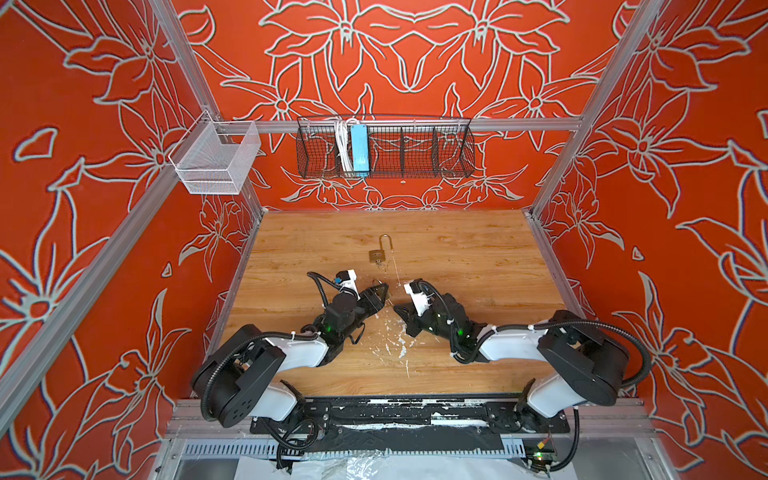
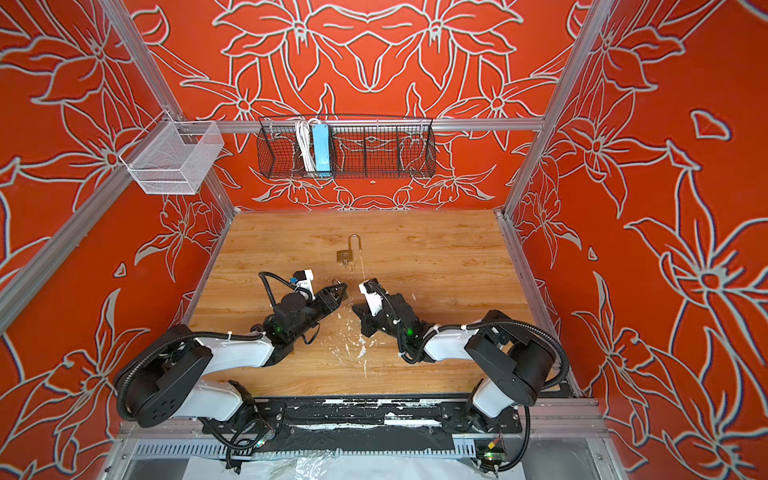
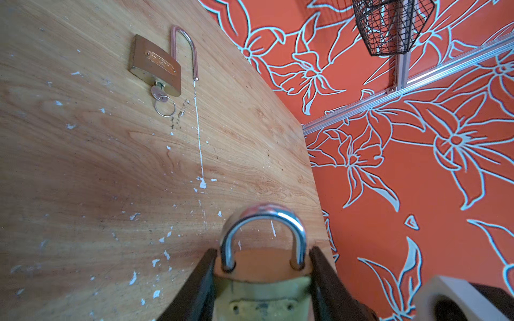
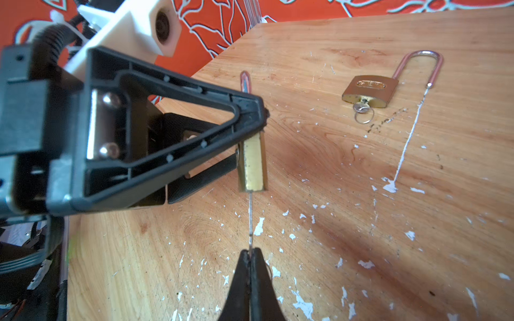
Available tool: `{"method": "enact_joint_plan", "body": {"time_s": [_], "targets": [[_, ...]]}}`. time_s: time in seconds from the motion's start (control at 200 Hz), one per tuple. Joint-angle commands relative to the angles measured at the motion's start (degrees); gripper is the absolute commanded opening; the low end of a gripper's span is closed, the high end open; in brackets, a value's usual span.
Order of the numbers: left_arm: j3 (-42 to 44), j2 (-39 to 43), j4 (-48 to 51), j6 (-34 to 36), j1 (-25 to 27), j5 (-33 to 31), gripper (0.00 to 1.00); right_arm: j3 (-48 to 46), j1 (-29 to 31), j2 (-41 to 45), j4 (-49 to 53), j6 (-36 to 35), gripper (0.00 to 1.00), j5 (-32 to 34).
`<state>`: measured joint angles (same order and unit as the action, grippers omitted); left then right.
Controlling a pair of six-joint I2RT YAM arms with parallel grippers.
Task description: Unlock with the key
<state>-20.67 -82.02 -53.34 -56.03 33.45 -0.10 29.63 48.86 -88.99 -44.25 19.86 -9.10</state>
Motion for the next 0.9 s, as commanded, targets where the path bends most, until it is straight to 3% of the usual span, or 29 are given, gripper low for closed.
{"method": "enact_joint_plan", "body": {"time_s": [0.0,0.315,0.591,0.751,0.896], "targets": [[-1.62,-1.88,-6.26,1.45,0.65,2.35,0.00,1.39,-0.12,1.93,-0.89,1.45,0.00,0.67],[-0.95,-8.35,-14.14,2.10,0.74,4.58,0.00,-0.99,-1.35,5.71,-0.99,3.40,0.00,3.79],[0.39,-12.49,-20.92,-2.68,2.03,1.42,0.00,-1.18,-1.43,4.65,-2.35,4.09,0.00,2.93],[0.43,-10.06,-17.45,-9.15,2.23,0.58,0.00,-1.07,-1.38,3.01,-3.65,4.14,0.00,2.09],[-0.28,-3.52,-6.75,-14.83,2.23,-1.03,0.00,-1.58,-1.31,2.97,-4.52,3.11,0.00,2.56]]}}
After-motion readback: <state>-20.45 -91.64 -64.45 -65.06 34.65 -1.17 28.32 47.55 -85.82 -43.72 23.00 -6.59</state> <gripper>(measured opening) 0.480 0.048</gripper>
